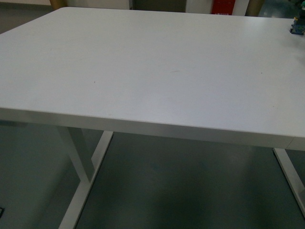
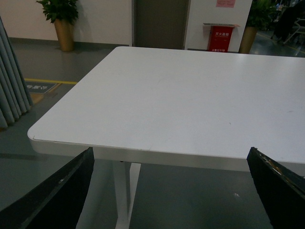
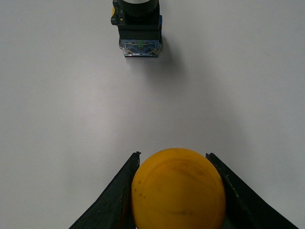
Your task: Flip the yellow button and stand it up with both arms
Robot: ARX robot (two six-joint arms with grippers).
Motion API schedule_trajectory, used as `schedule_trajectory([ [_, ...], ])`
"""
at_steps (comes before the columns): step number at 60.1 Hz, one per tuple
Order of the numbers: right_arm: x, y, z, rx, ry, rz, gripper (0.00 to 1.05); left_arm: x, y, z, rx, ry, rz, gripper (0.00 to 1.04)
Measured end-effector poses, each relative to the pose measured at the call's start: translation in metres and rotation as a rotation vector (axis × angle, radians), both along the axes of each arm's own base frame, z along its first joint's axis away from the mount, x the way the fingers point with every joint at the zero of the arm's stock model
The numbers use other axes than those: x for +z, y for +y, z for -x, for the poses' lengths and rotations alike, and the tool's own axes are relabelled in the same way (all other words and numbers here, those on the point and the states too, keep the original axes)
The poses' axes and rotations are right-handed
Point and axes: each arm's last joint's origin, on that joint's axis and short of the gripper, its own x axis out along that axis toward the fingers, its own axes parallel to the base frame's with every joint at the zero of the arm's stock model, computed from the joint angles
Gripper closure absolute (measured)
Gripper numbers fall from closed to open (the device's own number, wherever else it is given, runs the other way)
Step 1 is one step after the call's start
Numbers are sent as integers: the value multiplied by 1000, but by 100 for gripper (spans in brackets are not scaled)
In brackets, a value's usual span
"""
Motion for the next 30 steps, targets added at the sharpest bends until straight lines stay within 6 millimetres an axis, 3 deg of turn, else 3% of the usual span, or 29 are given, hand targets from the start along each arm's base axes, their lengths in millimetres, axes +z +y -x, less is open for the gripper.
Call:
schedule_trajectory([
  [14,-2,0,0,-3,1,3,69,0,0,0,0,0,0,6],
  [30,-7,-2,-1,-8,-15,7,26,0,0,0,0,0,0,6],
])
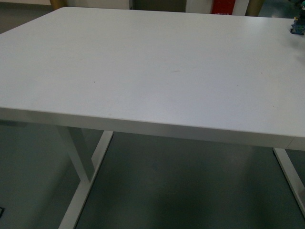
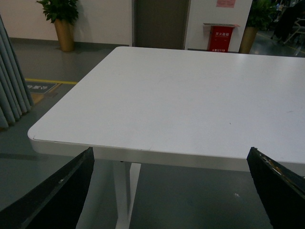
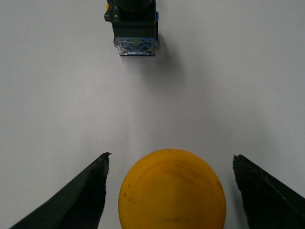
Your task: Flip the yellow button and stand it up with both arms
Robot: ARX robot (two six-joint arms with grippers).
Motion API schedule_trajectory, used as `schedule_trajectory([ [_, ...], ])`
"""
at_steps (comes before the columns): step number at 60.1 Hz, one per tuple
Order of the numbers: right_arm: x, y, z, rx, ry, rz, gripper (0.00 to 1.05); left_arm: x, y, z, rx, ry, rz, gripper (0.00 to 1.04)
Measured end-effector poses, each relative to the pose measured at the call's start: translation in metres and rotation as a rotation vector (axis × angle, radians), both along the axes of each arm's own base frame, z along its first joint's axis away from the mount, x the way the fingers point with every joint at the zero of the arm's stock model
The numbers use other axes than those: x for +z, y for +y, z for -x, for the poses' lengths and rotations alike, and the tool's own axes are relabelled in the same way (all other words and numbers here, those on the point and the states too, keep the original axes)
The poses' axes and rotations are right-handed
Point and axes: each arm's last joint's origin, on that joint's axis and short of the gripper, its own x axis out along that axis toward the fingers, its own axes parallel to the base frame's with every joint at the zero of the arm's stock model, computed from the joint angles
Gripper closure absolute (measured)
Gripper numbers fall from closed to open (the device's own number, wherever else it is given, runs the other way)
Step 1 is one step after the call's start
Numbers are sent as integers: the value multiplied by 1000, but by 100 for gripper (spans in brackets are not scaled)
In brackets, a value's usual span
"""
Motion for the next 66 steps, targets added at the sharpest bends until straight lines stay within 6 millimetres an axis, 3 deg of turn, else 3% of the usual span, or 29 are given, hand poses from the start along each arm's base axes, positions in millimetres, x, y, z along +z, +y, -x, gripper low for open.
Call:
schedule_trajectory([
  [9,1,-1,0,-3,-12,1,5,0,0,0,0,0,0,6],
  [49,6,-1,4,42,-23,-34,7,0,0,0,1,0,0,6],
  [58,23,-1,21,115,-66,-79,7,0,0,0,0,0,0,6],
  [66,53,-3,53,191,-142,-118,7,0,0,0,0,0,0,6],
])
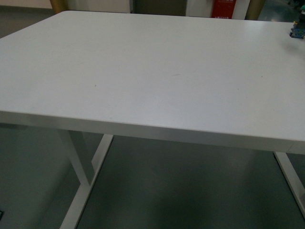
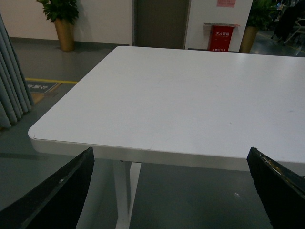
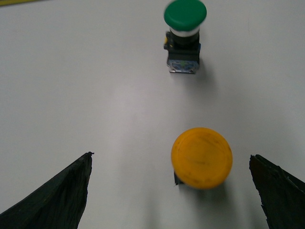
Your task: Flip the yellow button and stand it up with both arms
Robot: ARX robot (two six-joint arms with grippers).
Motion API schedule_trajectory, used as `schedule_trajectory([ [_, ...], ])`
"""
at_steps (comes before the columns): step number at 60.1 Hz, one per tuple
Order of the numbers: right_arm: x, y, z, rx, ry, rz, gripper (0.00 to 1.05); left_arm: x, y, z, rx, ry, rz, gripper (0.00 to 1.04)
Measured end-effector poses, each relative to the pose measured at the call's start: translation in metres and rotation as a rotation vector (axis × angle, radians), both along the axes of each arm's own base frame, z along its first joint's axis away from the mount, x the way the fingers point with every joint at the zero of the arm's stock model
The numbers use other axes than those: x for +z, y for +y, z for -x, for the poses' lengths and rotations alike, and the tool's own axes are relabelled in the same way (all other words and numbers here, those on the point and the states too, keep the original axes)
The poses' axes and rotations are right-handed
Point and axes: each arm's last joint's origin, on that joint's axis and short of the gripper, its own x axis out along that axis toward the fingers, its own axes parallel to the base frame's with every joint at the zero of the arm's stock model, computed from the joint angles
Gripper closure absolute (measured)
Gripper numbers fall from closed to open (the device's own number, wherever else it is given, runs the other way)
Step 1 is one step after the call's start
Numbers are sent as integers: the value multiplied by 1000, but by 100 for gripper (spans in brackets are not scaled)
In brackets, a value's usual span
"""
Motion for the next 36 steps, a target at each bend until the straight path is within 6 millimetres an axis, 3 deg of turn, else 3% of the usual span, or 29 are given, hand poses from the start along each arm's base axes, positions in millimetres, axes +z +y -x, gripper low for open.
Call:
schedule_trajectory([
  [7,25,-7,37,52,-71,-34,7,0,0,0,1,0,0,6],
  [16,50,-16,107,117,-143,-88,7,0,0,0,0,0,0,6],
  [18,54,-18,131,134,-155,-108,7,0,0,0,0,0,0,6],
  [24,57,-19,190,165,-178,-167,7,0,0,0,0,0,0,6],
  [31,58,-15,243,183,-208,-214,7,0,0,0,0,0,0,6],
  [36,53,-7,276,74,-399,13,20,0,0,0,1,0,0,6],
])
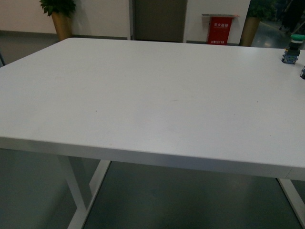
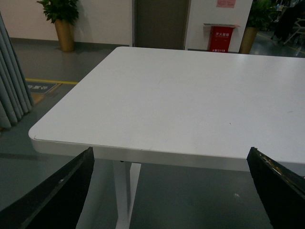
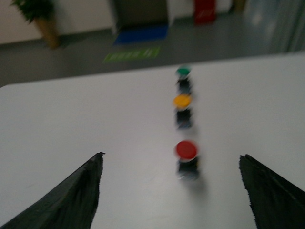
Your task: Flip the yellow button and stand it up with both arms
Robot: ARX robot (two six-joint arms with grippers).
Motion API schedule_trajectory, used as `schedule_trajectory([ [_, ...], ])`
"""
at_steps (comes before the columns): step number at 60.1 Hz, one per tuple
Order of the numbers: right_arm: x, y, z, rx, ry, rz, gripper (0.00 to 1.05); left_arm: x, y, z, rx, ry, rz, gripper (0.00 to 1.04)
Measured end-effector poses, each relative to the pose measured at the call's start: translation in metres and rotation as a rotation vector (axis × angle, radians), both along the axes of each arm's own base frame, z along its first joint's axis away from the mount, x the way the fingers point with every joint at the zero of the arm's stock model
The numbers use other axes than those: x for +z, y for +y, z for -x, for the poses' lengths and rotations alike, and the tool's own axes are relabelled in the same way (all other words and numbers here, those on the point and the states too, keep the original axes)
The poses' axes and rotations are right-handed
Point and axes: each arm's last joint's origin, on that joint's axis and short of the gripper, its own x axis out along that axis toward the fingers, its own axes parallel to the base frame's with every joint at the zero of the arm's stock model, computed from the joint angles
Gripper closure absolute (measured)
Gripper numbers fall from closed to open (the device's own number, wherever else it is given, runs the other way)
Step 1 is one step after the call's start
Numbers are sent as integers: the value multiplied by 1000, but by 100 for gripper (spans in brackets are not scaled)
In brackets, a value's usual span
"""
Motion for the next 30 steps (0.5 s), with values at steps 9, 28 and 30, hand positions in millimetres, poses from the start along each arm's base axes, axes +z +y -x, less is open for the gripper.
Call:
schedule_trajectory([
  [9,-40,33,60,-47,-142,119,45,0,0,0,-1,0,0,6],
  [28,-134,93,92,-48,-165,149,100,0,0,0,-1,0,0,6],
  [30,-143,94,92,-40,-161,151,101,0,0,0,0,0,0,6],
])
